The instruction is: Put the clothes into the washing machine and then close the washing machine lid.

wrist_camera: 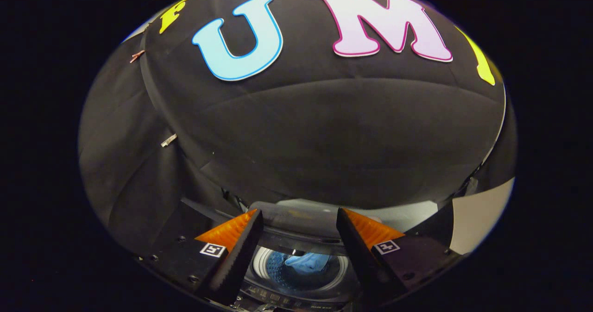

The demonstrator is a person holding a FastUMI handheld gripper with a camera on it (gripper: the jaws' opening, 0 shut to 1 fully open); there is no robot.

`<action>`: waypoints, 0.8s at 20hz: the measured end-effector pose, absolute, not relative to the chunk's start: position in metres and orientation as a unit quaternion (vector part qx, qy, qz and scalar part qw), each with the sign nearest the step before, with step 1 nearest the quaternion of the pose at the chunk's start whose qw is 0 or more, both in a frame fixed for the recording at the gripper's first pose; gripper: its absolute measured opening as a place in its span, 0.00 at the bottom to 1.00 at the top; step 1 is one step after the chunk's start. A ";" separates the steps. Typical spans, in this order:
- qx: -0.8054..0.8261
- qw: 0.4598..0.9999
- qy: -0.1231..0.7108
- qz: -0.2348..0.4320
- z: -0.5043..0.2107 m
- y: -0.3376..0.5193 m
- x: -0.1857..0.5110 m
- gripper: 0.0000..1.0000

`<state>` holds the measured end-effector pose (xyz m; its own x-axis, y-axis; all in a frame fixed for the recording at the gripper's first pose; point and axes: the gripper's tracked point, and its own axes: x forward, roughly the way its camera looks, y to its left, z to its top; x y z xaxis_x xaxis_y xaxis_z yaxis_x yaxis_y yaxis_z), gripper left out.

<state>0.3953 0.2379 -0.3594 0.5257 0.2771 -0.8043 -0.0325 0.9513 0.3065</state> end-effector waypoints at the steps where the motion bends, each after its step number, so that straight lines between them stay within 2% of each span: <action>1: 0.136 0.856 0.491 0.092 -0.362 0.240 0.391 0.99; 6: 0.157 0.817 0.546 0.100 -0.373 0.246 0.359 0.99; 16: 0.128 0.776 0.606 0.120 -0.391 0.253 0.318 1.00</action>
